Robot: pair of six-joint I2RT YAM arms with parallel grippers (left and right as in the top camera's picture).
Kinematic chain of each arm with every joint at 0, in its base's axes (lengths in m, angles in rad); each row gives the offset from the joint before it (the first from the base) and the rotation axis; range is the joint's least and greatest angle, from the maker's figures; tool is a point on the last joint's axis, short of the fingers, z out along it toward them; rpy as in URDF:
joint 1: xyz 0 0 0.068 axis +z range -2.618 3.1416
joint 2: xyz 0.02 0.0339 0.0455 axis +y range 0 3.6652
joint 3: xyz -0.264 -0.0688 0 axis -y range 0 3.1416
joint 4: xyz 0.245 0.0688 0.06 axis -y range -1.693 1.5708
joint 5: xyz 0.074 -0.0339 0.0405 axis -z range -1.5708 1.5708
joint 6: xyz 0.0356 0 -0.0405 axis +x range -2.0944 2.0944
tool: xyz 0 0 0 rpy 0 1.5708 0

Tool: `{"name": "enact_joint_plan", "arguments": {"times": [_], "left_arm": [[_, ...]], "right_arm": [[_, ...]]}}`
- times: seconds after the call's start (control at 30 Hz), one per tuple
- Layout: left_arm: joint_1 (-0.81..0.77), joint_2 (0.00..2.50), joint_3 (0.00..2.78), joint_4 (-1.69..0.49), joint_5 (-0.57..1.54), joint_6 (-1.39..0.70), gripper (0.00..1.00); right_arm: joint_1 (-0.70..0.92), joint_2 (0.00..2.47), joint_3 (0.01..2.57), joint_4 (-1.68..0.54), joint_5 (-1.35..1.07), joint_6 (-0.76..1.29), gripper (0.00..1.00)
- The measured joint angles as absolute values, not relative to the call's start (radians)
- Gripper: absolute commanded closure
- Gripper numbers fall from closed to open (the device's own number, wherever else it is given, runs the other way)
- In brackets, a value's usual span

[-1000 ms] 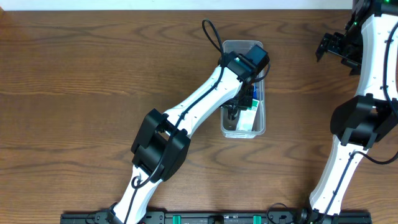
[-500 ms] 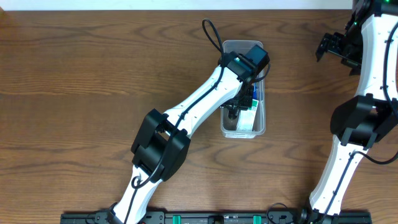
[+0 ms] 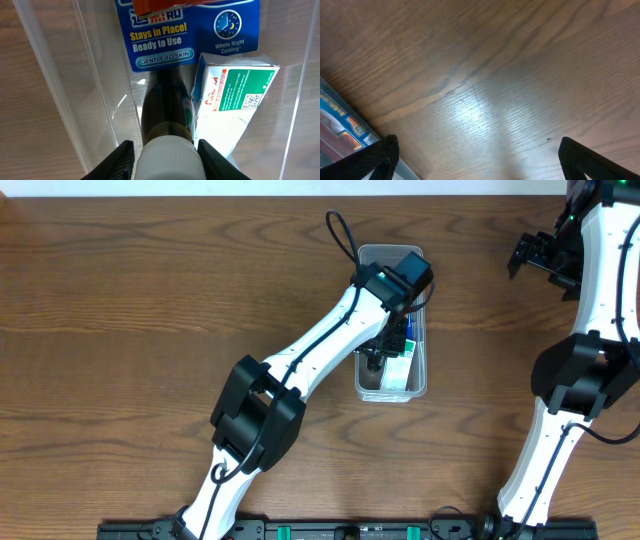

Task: Pack container

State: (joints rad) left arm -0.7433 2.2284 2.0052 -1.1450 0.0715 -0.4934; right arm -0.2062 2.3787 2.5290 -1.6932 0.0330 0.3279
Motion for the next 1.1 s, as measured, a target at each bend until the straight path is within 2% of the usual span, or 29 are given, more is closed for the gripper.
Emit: {"name": "enact_joint_plan", "arguments": {"times": [0.07,0.33,0.57,0.8,1.1], "left_arm": [[-0.743,2.212,2.005,-1.145,0.072,-0.487,0.44],[-0.743,2.001,2.007,-1.19,0.071,-0.471,0.41],[-0.743,1.763,2.019,-1.352,0.071,-0.435,0.3],[-0.743,1.557,2.02,-1.512,0.071,-0.418,0.3],[-0.743,1.292,1.943,-1.522,0.046,-0.418,0.3]], "right_arm": [[-0.206,2.379,2.529,-1.693,0.033,0.328,0.01],[-0.206,2.379,2.529,-1.693,0.033,0.328,0.01],[-0.206,2.379,2.529,-1.693,0.033,0.328,0.01],[-0.206,2.379,2.529,-1.693,0.033,0.328,0.01],[-0.206,2.379,2.529,-1.693,0.033,0.328,0.01]]}}
